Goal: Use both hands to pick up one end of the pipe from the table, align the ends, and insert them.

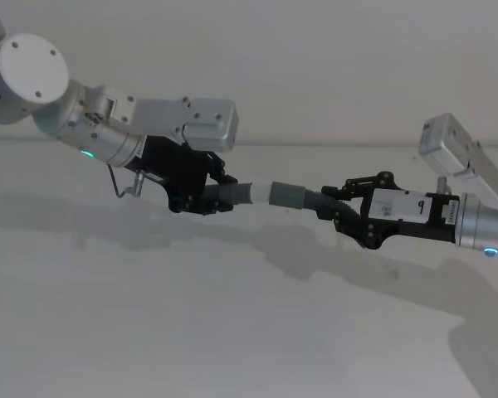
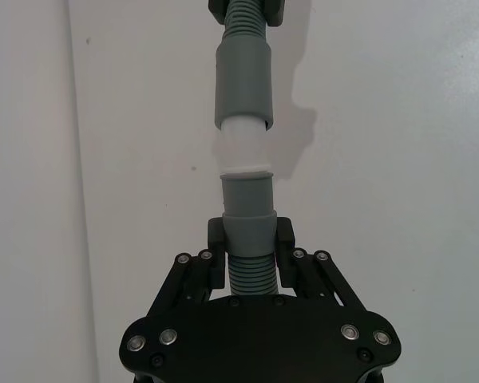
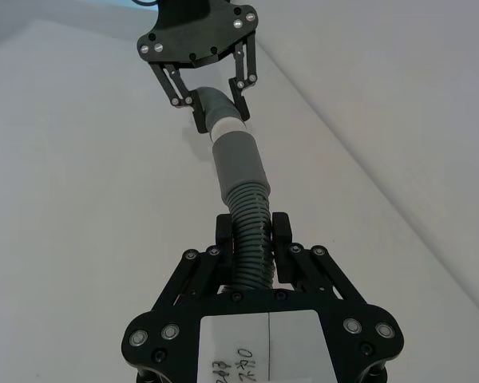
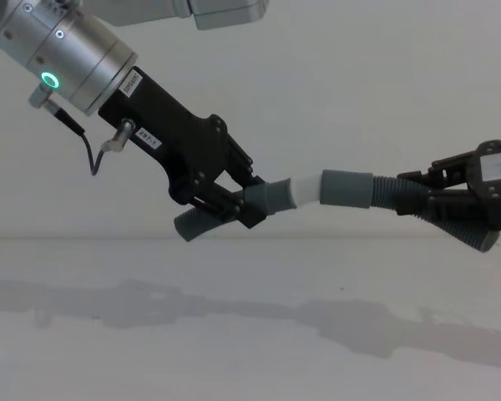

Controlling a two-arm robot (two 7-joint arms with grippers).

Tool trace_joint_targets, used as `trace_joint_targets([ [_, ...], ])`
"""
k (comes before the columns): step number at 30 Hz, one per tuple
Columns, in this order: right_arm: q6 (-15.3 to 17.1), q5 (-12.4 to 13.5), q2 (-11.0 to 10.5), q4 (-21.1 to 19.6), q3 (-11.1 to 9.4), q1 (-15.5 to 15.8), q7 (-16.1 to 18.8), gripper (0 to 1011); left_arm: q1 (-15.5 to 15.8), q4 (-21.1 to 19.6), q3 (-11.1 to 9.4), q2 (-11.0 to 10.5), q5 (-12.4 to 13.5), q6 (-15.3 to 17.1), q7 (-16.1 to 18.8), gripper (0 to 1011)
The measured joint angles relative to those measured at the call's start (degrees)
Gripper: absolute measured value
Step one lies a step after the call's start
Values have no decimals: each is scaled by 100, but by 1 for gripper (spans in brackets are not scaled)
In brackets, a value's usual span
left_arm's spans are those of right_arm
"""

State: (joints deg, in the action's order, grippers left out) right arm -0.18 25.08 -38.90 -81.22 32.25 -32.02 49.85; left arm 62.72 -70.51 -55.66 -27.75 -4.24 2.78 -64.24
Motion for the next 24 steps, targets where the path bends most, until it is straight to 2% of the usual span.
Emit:
trace_joint_targets([
  [12,-41,-10,-47,-59,71,-20,-6,278,106,-203,-153,-29,149,74,37,351],
  [24,-53,-1,-68,-79,112,-36,-11,278,152,-289,-217,-37,194,107,62,351],
])
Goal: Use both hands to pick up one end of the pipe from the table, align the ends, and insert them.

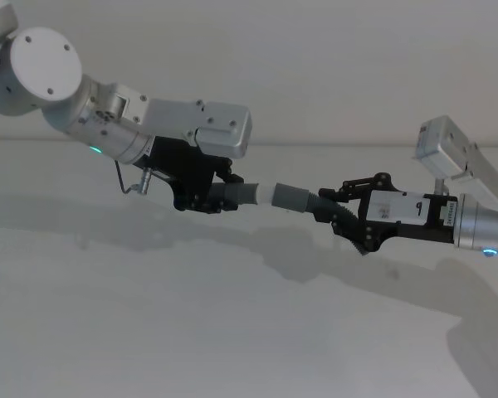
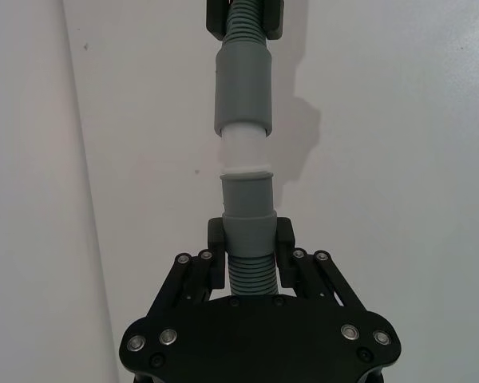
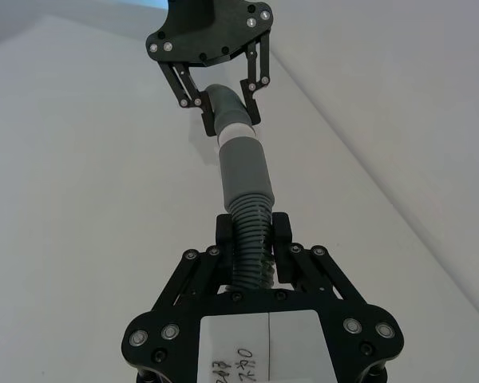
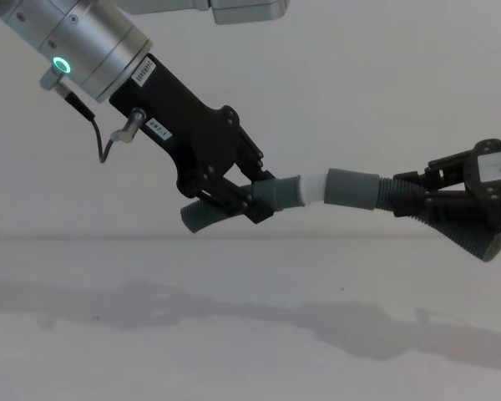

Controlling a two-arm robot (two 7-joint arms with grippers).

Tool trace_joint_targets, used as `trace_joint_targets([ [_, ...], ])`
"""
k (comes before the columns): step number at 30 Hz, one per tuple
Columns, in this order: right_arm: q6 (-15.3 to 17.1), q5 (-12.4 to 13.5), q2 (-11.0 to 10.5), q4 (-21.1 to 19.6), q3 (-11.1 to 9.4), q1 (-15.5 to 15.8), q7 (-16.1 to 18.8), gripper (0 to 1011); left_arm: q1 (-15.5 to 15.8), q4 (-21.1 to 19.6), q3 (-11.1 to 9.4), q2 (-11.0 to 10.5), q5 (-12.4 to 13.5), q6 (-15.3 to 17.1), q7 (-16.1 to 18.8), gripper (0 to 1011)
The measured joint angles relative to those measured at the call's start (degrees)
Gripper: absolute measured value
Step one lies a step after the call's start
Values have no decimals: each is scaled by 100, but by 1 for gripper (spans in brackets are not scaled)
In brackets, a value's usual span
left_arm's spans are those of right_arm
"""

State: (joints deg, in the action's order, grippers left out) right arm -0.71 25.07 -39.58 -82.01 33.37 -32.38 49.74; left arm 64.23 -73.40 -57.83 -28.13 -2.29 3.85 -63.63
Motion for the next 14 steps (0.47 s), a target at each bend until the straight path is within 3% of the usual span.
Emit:
trace_joint_targets([
  [14,-7,9,-7,-9,16,-8,-1,278,19,-38,-27,-4,18,13,10,351],
])
